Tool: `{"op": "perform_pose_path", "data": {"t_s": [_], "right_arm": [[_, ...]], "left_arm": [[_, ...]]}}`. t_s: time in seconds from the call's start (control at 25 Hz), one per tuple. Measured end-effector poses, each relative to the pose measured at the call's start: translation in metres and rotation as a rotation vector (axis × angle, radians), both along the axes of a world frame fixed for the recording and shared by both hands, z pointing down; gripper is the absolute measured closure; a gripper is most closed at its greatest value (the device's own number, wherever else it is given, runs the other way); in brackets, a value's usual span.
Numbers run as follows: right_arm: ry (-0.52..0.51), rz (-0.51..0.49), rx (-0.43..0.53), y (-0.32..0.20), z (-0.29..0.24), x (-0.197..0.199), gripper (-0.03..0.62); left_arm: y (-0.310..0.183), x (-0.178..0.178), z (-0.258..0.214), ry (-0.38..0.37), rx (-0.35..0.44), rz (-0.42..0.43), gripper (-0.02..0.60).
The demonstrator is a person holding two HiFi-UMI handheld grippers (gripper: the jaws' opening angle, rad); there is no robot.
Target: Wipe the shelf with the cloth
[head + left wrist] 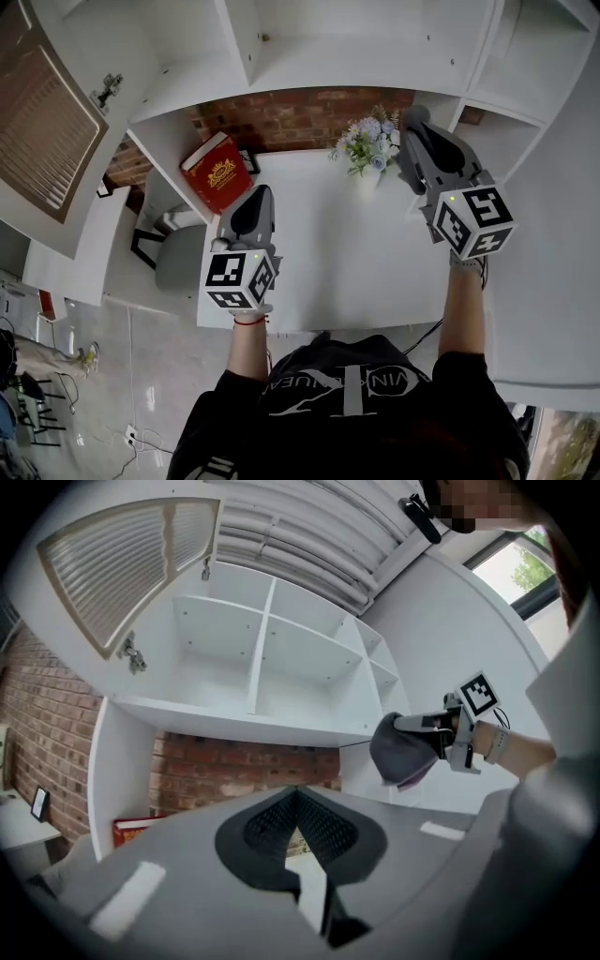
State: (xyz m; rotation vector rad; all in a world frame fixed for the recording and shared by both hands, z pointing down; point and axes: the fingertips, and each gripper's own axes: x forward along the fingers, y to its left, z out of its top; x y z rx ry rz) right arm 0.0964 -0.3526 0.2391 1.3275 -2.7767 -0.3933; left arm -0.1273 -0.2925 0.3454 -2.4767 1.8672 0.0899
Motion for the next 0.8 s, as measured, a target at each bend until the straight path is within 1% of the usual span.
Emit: {"op": "perform_pose_path", "data": {"t_s": [0.2, 0.44, 0.6, 0.68, 0.8], "right_arm": [[-0.001, -0.034, -0.089, 0.010, 0.049, -0.006, 0.534], [0.015, -0.083, -0.135, 0.032, 0.092, -0.018, 0.534], [-0.005, -0.116, -0.187, 0.044, 0.116, -0.026, 0.534], [-0.013, -0.123, -0.200, 0.047, 0.124, -0.027, 0.534], [-0.011, -0.121, -0.211, 0.052, 0.136, -0.027, 0.534]], "left_arm": [[0.017, -0.020, 0.015, 0.002, 0.006, -0.077, 0.571], [0.039, -0.046, 0.037, 0.008, -0.007, -0.152, 0.571], [0.050, -0.065, 0.049, 0.009, -0.013, -0.199, 0.571], [0.054, -0.070, 0.054, 0.014, -0.019, -0.208, 0.571], [0.059, -0.072, 0.059, 0.005, -0.016, -0.200, 0.571]]}}
